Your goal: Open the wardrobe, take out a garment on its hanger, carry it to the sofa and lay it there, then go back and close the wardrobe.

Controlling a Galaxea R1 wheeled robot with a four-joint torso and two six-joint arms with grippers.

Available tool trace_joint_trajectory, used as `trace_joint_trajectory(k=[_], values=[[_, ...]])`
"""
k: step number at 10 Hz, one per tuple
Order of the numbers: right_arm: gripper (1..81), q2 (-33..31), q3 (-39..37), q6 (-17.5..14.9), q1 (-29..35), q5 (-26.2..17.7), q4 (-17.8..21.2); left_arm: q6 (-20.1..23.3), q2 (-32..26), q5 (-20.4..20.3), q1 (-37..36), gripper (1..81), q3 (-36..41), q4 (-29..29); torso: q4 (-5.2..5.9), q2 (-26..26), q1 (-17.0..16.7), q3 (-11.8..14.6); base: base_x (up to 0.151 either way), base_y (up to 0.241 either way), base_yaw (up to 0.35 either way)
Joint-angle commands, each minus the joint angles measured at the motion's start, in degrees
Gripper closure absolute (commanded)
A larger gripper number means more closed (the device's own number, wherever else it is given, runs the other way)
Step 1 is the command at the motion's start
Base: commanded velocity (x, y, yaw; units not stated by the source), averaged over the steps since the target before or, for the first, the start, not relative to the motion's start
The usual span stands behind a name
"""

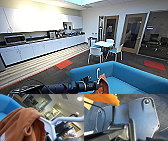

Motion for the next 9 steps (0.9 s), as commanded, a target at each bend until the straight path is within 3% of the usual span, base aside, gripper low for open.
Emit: trace_joint_trajectory(k=[1,5,8,9], values=[[1.0,0.36,0.32,0.11,2.67,-3.12,0.52,0.49,-0.01,-5.90,-9.56,81.1,2.90,1.04,0.00,0.00,0.00,0.00,0.000,-0.134,0.000],[1.0,0.44,0.32,0.11,2.75,-3.12,0.52,0.49,0.60,-5.73,-9.11,81.1,-0.33,1.13,0.00,0.00,0.00,0.00,0.000,0.000,0.000],[1.0,0.44,0.40,0.11,2.75,-3.12,0.52,0.49,4.03,-5.03,-11.13,81.1,-8.52,0.51,0.00,0.00,0.00,0.00,0.000,0.000,0.000],[1.0,0.44,0.41,0.11,2.67,-3.12,0.52,0.49,5.79,-3.00,-12.36,81.1,-11.07,0.51,0.00,0.00,0.00,0.00,0.000,0.000,0.000]])
